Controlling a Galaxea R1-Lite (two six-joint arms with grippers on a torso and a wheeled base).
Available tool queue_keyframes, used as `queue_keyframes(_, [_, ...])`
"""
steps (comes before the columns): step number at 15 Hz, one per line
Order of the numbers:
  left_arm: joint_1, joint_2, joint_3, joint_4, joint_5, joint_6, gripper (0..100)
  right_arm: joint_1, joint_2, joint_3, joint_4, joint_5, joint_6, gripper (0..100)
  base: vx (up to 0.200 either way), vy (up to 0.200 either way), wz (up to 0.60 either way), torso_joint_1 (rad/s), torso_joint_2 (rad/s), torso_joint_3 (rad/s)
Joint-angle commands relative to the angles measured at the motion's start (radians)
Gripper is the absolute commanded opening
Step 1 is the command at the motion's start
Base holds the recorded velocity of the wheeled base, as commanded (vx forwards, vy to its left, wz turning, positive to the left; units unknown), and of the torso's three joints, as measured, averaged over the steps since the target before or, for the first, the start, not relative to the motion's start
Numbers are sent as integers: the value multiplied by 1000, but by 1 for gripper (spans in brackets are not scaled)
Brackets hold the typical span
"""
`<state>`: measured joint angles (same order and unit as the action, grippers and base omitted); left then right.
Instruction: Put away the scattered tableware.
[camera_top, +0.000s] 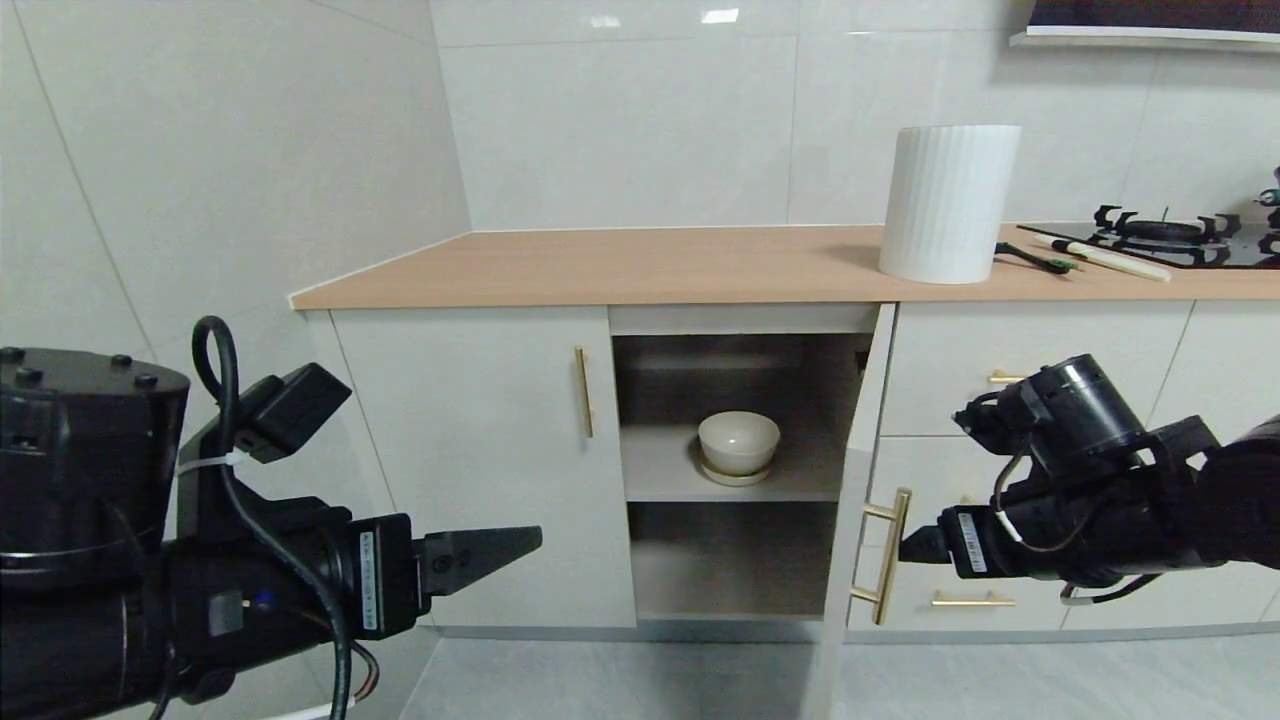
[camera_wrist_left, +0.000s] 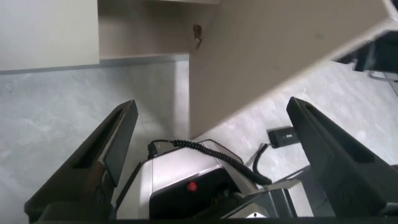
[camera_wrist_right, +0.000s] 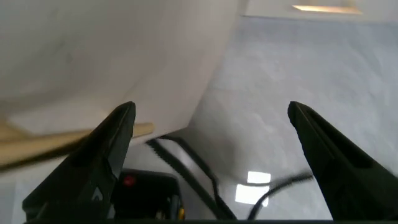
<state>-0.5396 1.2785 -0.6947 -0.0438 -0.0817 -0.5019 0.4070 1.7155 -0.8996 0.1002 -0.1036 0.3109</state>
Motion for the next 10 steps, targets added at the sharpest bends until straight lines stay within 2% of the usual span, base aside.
queue_keyframes(1, [-10, -19, 14, -1, -6, 19, 100, 19, 99, -67, -2, -1, 2, 100, 0, 0, 0, 0, 0, 0])
queue_keyframes(6, [-10, -13, 11, -1, -3, 23, 100, 22, 217, -165, -31, 4, 5, 100, 0, 0, 0, 0, 0, 0])
queue_keyframes(10, [-10, -10, 9, -1, 0, 23, 100, 36, 256, -170, -80, 4, 24, 100, 0, 0, 0, 0, 0, 0])
